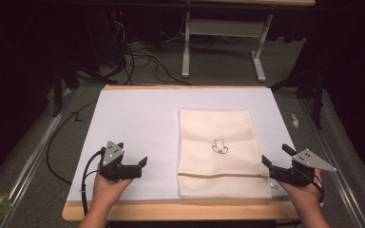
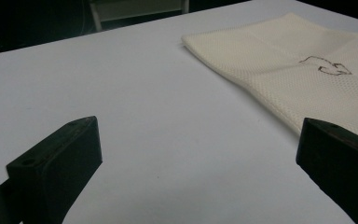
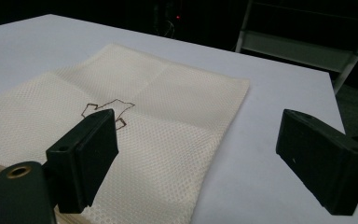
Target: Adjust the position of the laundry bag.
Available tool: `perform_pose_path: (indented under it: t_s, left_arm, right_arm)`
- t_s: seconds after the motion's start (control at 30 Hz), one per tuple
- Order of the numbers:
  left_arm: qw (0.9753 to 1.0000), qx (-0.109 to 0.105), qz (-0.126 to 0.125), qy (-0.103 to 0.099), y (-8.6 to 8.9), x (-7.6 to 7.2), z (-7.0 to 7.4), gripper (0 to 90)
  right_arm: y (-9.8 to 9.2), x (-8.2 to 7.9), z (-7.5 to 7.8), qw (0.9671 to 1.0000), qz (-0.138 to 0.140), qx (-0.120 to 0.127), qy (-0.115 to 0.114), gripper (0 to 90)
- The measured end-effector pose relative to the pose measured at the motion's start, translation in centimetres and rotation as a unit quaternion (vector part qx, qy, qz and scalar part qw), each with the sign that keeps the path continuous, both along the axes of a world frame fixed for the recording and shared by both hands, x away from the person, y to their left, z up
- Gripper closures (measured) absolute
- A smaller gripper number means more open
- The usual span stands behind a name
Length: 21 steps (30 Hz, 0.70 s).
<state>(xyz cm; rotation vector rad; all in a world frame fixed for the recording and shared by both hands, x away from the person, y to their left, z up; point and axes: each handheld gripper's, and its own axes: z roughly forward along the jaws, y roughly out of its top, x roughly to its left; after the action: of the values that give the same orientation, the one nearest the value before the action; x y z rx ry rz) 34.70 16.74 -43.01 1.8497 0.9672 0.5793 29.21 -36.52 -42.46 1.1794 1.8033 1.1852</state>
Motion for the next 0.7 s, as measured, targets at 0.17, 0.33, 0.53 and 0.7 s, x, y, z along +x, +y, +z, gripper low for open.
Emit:
perform_pose_path:
  t_s: [0.17,0.33,0.53,0.7]
  left_arm:
    - [1.0000,-0.003,0.004,0.004,-0.15,0.39,-0.16,1.4]
    - [1.0000,0.000,0.008,0.005,-0.23,0.25,-0.23,2.5]
    - [0.9999,0.002,0.009,0.012,-0.34,0.32,-0.42,4.1]
    - [0.9997,0.008,0.000,0.022,-0.85,0.51,-0.73,4.8]
  right_arm:
    - [-0.38,-0.15,-0.06,1.0000,-0.008,0.004,0.004,12.9]
    - [-0.62,-0.16,-0.19,0.9999,-0.014,0.007,0.005,13.0]
    - [-0.75,0.05,-0.54,0.9997,-0.018,0.011,0.012,13.4]
    - [-0.92,0.12,-0.72,0.9996,-0.021,0.013,0.017,14.6]
